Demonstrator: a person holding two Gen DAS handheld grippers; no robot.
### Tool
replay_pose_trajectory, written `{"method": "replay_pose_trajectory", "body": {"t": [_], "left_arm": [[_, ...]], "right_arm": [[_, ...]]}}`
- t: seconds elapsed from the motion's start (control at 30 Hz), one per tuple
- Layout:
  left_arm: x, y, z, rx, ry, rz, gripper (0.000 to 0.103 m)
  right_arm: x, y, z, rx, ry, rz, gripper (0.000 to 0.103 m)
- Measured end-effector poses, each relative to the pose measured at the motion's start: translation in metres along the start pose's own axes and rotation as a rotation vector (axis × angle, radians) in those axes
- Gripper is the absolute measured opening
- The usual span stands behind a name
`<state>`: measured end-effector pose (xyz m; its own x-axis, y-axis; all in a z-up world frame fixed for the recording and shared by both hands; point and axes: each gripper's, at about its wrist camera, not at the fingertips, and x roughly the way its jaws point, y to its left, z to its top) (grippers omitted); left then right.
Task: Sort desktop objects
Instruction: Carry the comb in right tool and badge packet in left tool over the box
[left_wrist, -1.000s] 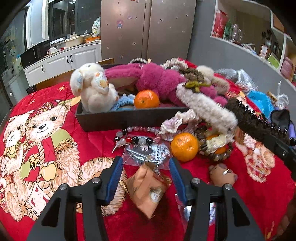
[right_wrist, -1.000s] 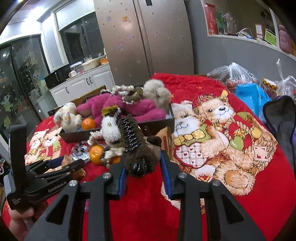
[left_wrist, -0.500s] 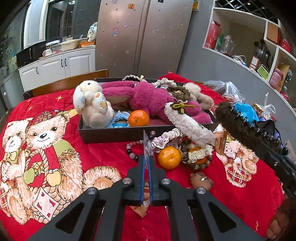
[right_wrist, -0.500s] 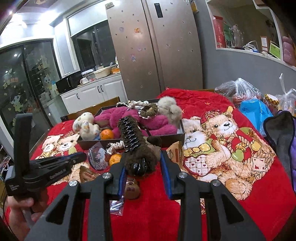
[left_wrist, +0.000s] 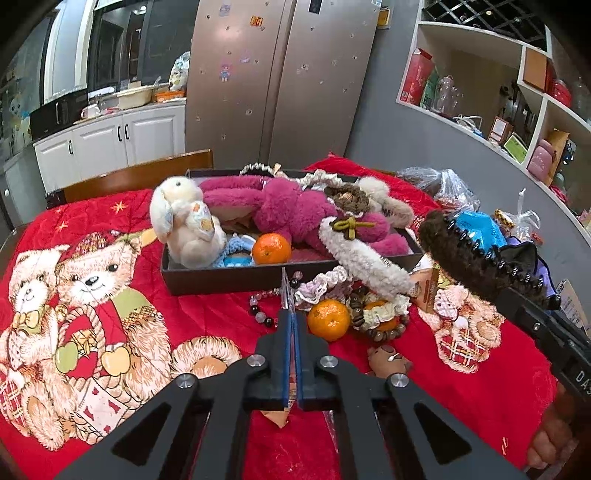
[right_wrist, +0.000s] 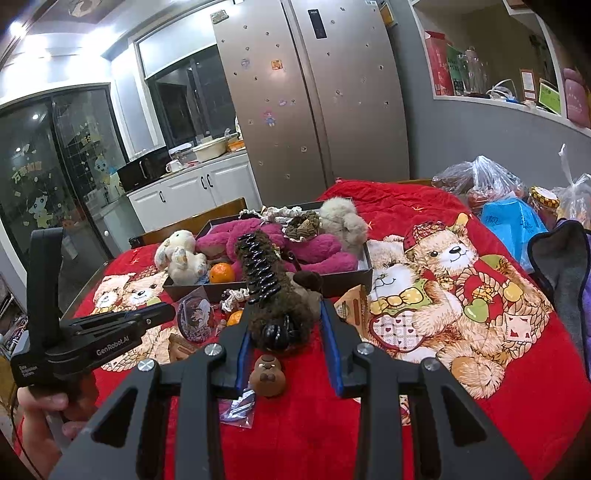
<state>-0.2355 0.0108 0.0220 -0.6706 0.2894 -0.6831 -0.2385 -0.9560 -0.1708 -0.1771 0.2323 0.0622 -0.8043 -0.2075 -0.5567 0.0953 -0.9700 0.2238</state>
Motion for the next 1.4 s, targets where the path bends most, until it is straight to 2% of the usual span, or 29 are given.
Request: {"method": "replay_pose_trajectory", "body": {"t": [0.57,0.8,1.07,1.3,1.4], "left_arm": [[-0.027,-0.006,0.009,0.025,-0.060,-0.018,0.001],[-0.039,-0.008,0.012,0.036,-0.088,-0.059,0.001],[-0.048,-0.010,0.015,0.038,-0.103,-0.054,0.001],[-0.050,-0.009,0.020,0.017,-0.113,-0.035,0.001],[-0.050,-0.006,0.024,-0.004,-0.113,-0.058,0.001]], "right_arm": [[-0.006,0.007,0.000,-0.014,-0.011,0.031,0.033],[-0.008,0.009,0.001,-0.015,-0.013,0.047,0.033],[-0.013,0.009,0.004,-0.017,-0.020,0.040,0.033],[-0.016,0.013,0.010,-0.019,-0.021,0.055,0.033],[-0.017,0.019,0.014,-0.032,-0.025,0.046,0.033]]}}
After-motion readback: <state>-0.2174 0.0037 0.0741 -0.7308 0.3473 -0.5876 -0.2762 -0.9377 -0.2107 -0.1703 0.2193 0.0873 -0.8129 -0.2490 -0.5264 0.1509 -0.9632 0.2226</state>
